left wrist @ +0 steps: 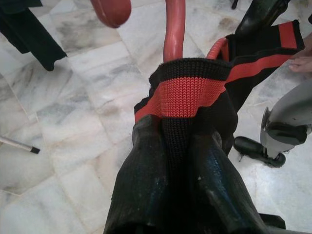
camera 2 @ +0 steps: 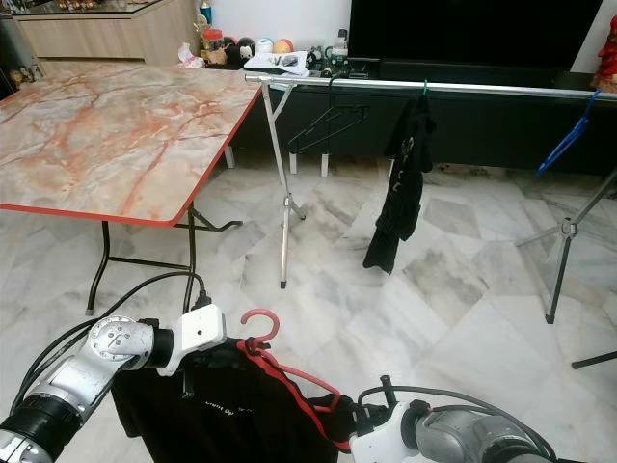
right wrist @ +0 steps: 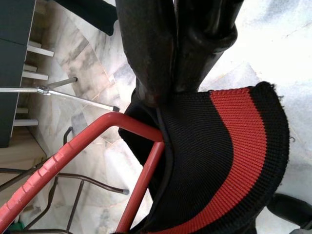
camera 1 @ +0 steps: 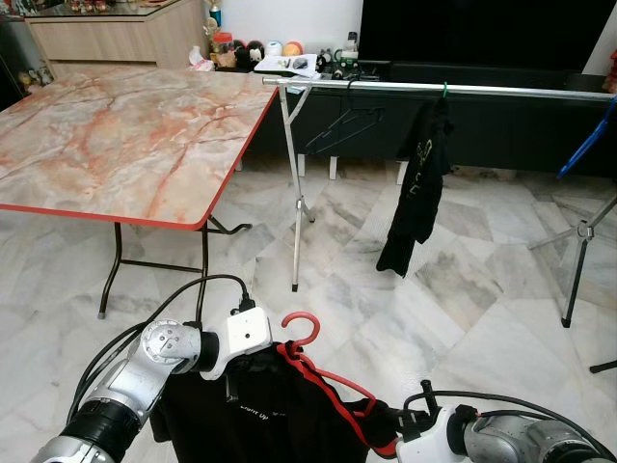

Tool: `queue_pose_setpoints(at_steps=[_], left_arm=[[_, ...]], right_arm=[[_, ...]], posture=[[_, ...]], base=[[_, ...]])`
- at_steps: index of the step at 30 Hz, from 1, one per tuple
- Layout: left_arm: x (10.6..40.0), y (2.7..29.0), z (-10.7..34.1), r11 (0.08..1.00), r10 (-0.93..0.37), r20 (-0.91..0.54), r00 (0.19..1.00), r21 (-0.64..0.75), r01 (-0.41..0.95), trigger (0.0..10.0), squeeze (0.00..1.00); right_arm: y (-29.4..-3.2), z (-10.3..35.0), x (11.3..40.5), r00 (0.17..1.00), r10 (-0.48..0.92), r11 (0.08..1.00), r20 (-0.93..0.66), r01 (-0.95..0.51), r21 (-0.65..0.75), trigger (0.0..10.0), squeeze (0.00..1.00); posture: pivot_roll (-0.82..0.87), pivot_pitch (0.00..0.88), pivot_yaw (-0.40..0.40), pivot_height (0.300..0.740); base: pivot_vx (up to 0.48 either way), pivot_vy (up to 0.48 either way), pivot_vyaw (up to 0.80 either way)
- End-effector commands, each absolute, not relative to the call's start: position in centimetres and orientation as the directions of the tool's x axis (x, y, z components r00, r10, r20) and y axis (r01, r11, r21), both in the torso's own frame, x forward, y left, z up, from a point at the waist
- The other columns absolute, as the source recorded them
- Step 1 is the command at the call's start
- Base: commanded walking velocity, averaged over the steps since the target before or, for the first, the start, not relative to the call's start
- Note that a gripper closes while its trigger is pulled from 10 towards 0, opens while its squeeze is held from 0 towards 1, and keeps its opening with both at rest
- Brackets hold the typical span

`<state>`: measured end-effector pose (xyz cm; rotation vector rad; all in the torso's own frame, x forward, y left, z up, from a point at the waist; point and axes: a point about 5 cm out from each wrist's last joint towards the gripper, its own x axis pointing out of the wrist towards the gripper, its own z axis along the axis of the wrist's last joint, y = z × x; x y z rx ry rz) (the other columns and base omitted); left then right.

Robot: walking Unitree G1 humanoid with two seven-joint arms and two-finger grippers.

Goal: Hang hanger

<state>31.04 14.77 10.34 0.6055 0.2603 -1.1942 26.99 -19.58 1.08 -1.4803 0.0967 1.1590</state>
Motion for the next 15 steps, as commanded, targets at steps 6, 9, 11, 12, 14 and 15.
queue_pose_setpoints(at_steps=[6,9,11,12,14,15], left_arm=[[31.4,14.7,11.7,0.235,-0.804,-0.462,0.374,0.33,0.914,10.0,0.0],[31.4,14.8,11.7,0.237,-0.803,-0.463,0.376,0.332,0.913,10.0,0.0],[31.5,15.1,11.5,0.246,-0.791,-0.472,0.388,0.335,0.909,10.0,0.0],[31.5,15.2,11.4,0.251,-0.789,-0.473,0.391,0.334,0.909,10.0,0.0],[31.6,15.6,11.4,0.267,-0.784,-0.472,0.402,0.329,0.906,10.0,0.0],[31.6,15.9,11.4,0.268,-0.78,-0.477,0.406,0.331,0.904,10.0,0.0]], right_arm=[[-19.6,0.6,26.6,0.486,0.524,-0.314,-0.699,-0.653,-0.689,0.0,0.0],[-19.7,0.6,26.6,0.482,0.521,-0.316,-0.705,-0.658,-0.684,0.0,0.0],[-19.9,0.6,26.6,0.485,0.513,-0.316,-0.709,-0.661,-0.681,0.0,0.0],[-19.9,0.7,26.7,0.488,0.51,-0.315,-0.709,-0.661,-0.681,0.0,0.0],[-20.2,0.8,26.9,0.503,0.498,-0.308,-0.706,-0.659,-0.686,0.0,0.0],[-20.4,0.9,27.0,0.509,0.487,-0.31,-0.71,-0.659,-0.685,0.0,0.0]], posture=[[0.11,0.083,0.046,0.74],[0.11,0.083,0.046,0.74],[0.1,0.084,0.046,0.74],[0.1,0.084,0.046,0.74],[0.1,0.083,0.046,0.74],[0.1,0.083,0.046,0.74]], base=[[0.0,0.0,0.0],[0.0,0.0,0.0],[0.0,0.0,0.0],[0.0,0.0,0.0],[0.0,0.0,0.0],[0.0,0.0,0.0]])
